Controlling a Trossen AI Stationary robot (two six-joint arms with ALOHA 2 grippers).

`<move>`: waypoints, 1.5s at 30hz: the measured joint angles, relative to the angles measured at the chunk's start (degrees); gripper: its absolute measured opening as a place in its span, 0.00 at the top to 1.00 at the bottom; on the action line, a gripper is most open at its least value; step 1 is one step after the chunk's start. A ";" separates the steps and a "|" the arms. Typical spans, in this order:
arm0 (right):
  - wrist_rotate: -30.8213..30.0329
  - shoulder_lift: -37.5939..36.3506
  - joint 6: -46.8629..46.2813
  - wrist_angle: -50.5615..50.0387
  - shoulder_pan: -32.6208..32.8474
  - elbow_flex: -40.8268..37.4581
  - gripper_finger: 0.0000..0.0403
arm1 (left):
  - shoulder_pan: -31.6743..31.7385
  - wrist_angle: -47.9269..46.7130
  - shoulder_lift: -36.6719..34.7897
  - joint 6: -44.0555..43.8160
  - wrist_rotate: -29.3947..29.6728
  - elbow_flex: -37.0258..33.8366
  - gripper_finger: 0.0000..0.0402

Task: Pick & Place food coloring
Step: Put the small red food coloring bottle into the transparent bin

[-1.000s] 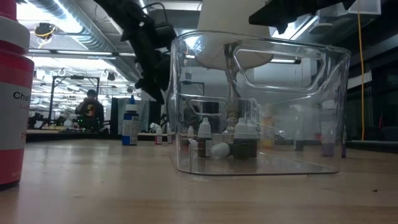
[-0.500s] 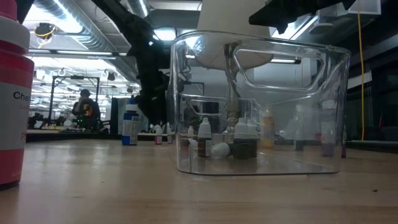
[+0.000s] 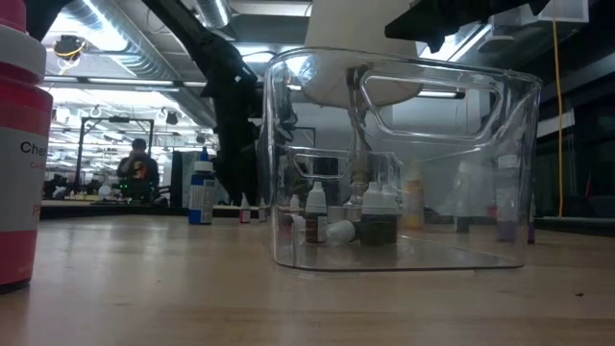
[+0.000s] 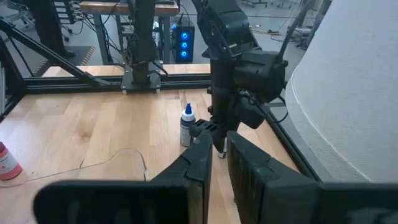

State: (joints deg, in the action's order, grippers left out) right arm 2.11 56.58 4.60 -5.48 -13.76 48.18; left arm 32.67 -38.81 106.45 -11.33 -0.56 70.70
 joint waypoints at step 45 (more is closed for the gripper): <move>0.04 0.00 2.73 -0.44 0.02 0.02 0.87 | -25.37 -22.16 -11.67 -0.07 -5.16 29.02 0.89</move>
State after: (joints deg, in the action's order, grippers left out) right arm 2.15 56.58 7.33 -5.91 -13.74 48.21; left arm 7.29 -60.96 94.79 -11.40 -5.71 99.71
